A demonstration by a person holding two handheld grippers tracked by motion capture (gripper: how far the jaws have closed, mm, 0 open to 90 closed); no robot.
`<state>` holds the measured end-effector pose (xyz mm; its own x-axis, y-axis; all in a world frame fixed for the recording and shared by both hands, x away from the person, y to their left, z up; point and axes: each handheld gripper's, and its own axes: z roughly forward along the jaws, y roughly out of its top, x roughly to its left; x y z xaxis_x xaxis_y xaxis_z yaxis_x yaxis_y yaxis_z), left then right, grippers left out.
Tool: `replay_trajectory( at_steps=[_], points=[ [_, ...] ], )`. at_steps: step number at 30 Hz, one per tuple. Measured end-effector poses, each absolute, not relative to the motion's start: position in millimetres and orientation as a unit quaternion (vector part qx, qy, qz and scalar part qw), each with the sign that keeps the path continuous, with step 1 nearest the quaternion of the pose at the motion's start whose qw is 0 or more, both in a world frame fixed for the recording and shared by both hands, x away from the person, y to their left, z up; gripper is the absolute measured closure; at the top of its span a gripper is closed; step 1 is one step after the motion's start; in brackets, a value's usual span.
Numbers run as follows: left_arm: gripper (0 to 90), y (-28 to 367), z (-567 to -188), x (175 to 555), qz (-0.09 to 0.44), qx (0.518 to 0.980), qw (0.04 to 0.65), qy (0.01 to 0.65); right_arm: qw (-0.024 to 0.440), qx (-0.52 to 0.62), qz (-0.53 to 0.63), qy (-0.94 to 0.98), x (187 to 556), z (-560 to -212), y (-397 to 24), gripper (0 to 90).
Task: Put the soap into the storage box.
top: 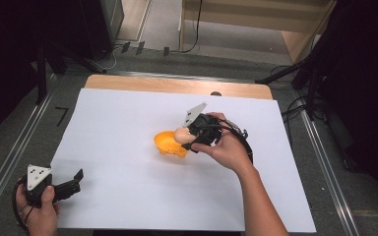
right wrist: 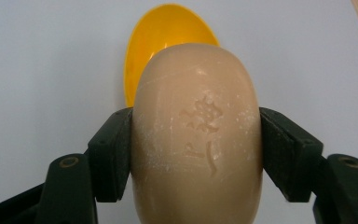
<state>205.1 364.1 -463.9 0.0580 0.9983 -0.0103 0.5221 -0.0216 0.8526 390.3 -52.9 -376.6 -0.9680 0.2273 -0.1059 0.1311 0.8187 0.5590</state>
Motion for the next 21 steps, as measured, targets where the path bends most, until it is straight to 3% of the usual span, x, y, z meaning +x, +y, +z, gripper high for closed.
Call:
replay_trajectory(
  at_steps=[21],
  points=[
    [0.0, 364, -464, 205, 0.330, 0.632, 0.360, 0.602, 0.068, 0.065, 0.272, 0.958, 398, -386, -13, 32.9]
  ],
)
